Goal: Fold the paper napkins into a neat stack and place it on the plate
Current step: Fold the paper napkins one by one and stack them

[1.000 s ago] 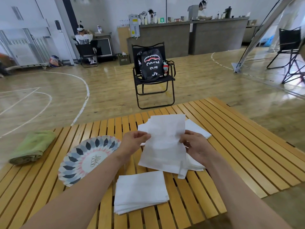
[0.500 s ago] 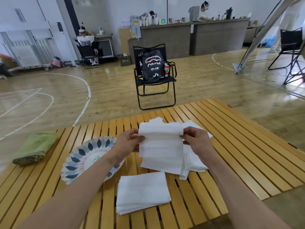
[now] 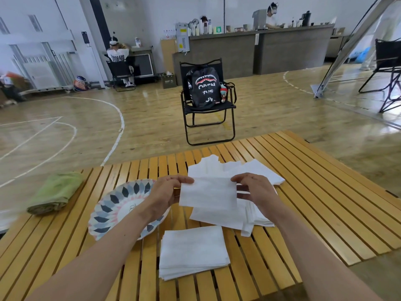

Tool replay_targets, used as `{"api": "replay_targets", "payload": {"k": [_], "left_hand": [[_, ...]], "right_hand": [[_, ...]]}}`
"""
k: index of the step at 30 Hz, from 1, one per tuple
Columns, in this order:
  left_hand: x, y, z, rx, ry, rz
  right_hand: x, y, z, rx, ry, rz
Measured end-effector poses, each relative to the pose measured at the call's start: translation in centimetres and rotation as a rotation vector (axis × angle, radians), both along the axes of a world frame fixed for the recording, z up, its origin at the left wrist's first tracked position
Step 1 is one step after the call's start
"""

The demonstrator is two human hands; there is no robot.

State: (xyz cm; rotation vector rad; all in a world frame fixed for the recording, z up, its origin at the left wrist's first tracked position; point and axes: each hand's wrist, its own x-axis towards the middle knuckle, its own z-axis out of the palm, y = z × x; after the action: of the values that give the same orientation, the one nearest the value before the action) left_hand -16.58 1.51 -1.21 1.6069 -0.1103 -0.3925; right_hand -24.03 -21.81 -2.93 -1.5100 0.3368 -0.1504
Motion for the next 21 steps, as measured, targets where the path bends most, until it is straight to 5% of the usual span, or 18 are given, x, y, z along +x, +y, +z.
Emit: {"api": "replay_targets", "payload": {"k": [8,12,21], "left_hand": [[-1.3,1.4,0.7,0.200,-0.097,-0.037],[-2.2,4.2,0.6,0.324,0.032,-0.020],[-5.0,6.9,-3.8,0.867,-0.094,0.010]], "right_hand": [[-1.0,0.4,-0.2,0.050,0.163,0.094],[-1.7,1.6,-0.1,-0.026,0.309,0.220],[-2.7,5.3,-1.0,-0.584,0.419,0.295]]}}
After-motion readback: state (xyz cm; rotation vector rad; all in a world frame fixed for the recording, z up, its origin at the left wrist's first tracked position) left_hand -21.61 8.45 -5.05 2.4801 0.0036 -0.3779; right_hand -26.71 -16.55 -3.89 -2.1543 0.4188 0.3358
